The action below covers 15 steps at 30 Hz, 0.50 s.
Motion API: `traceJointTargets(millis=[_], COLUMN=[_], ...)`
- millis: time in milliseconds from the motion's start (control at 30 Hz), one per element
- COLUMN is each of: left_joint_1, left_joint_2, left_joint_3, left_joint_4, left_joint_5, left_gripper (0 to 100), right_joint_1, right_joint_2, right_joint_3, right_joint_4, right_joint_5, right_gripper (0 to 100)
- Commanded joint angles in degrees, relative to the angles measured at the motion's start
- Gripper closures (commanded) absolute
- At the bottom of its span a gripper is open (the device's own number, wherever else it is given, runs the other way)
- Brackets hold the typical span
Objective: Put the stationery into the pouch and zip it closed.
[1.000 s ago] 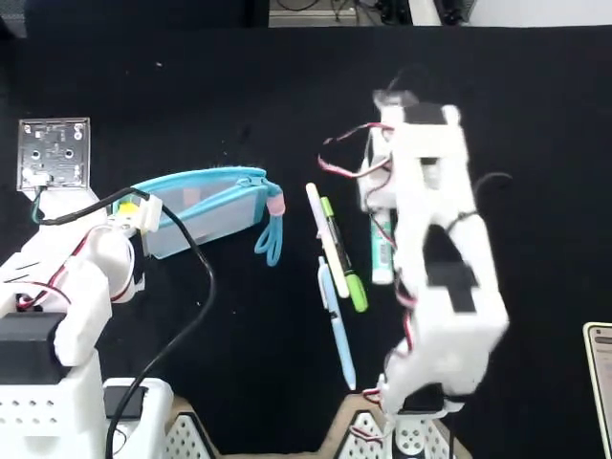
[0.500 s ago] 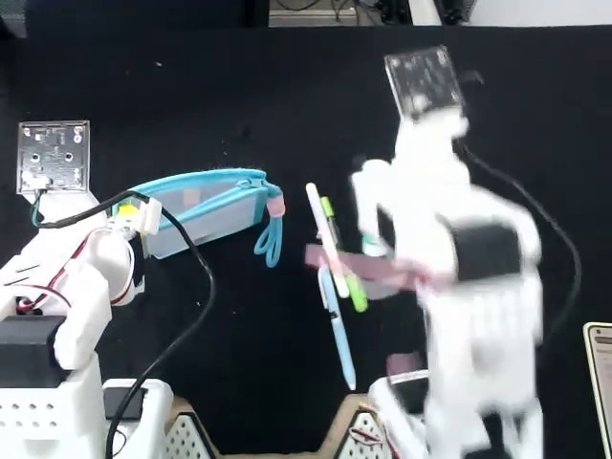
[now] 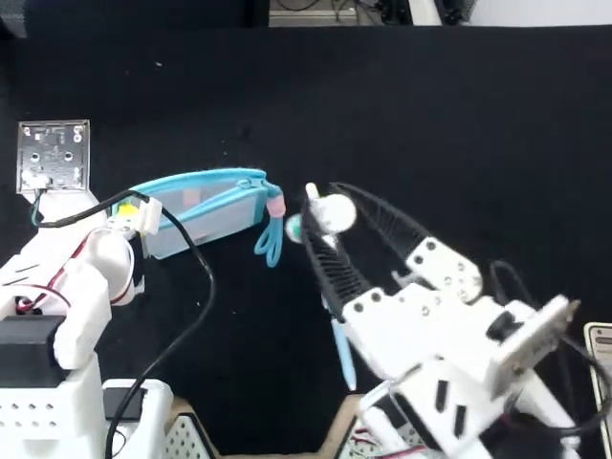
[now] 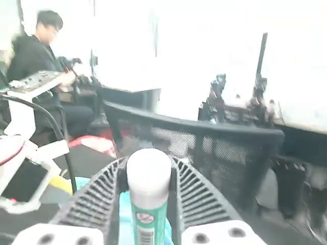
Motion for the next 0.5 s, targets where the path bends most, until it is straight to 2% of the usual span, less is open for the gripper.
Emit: traceJointTargets(millis=[0, 233, 467], left_joint_1=[0.04, 0.04, 0.04], left_joint_2=[0.44, 0.44, 0.44], left_joint_3=[2.42, 2.51, 2.59], left_joint_4=[-0.09, -0.18, -0.18], left_joint_5=[-0.26, -0.26, -0.26], left_gripper=[97, 97, 97], right_joint_1=[-2.73, -5.63, -8.7], right_joint_2=[-1.19, -1.19, -1.19], right_joint_3=[7.52, 16.84, 18.42], right_joint_4=[-11.6, -27.25, -31.47], right_joint_5=[0.0, 0.0, 0.0], right_gripper=[98.8, 98.8, 98.7])
